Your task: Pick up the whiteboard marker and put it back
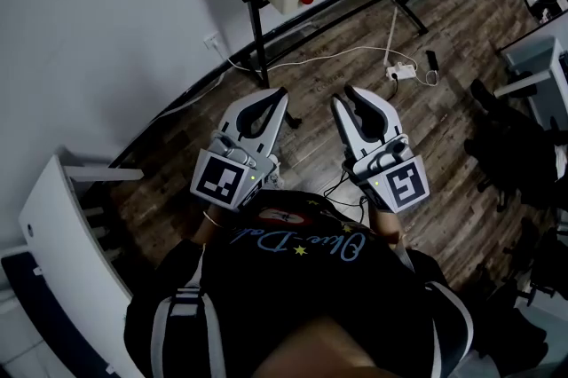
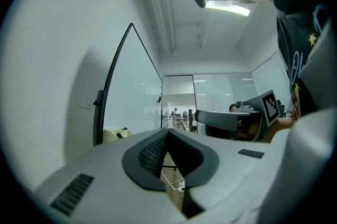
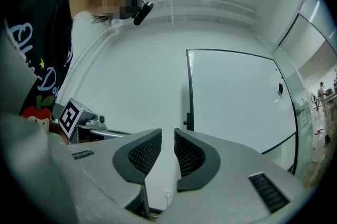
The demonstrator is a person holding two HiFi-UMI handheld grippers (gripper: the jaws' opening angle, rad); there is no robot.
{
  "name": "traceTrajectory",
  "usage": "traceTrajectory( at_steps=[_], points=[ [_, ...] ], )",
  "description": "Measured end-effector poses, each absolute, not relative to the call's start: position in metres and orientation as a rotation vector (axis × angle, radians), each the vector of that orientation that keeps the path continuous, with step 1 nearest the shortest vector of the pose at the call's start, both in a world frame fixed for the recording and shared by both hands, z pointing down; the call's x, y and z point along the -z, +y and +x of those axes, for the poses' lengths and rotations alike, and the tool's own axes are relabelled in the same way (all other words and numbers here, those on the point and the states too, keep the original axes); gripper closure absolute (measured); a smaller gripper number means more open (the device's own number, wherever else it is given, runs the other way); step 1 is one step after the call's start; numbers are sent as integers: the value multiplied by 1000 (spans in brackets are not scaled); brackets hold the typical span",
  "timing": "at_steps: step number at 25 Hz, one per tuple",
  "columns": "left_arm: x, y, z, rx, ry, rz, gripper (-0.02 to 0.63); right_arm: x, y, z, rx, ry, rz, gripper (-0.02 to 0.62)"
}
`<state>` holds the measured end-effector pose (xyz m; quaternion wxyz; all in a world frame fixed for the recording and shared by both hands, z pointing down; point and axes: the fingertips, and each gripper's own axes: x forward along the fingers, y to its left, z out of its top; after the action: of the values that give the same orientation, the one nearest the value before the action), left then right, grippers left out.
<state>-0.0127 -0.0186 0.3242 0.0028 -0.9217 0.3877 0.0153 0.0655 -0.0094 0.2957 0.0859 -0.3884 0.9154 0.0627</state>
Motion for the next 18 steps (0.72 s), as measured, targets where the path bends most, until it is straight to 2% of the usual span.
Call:
traceTrajectory(
  at_steps=[18],
  points=[
    [-324,-86,-36,-75,1138,-2932,607,-296,-72,37,-212,2727,-1236,514]
  ],
)
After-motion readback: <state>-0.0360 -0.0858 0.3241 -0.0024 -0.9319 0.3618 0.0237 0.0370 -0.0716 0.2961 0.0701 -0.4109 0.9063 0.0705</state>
